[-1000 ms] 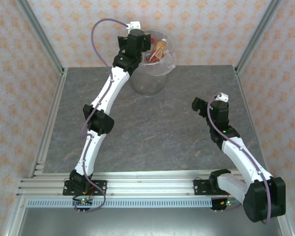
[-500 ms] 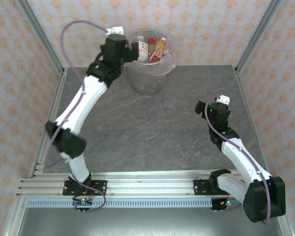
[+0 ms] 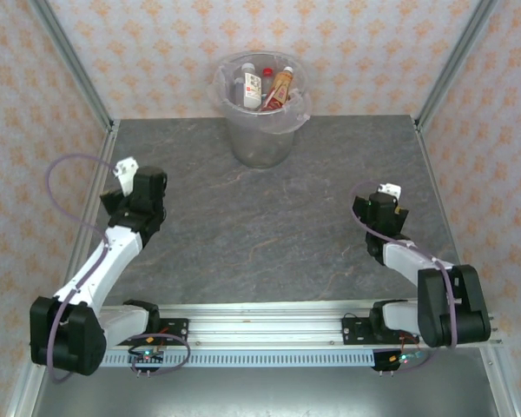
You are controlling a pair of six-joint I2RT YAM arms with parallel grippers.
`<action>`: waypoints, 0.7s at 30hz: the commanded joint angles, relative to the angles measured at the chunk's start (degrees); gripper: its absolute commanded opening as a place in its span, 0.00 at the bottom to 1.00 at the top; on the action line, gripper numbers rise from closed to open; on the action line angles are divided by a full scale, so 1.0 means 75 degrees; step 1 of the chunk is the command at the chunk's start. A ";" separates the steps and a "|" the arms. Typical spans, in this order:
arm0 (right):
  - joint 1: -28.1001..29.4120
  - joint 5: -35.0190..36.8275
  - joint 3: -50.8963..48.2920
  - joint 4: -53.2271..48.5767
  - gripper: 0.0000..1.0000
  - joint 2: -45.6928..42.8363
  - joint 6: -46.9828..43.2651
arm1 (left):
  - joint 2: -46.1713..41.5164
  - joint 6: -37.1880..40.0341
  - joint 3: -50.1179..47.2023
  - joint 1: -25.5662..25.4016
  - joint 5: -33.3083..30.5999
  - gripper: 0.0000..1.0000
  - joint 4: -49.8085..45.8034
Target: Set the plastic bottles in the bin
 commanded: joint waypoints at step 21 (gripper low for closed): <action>-0.0452 -0.1151 -0.0102 0.3409 0.99 0.1915 -0.0170 | 0.2347 0.1780 -0.2548 0.0518 0.3688 1.00 0.7180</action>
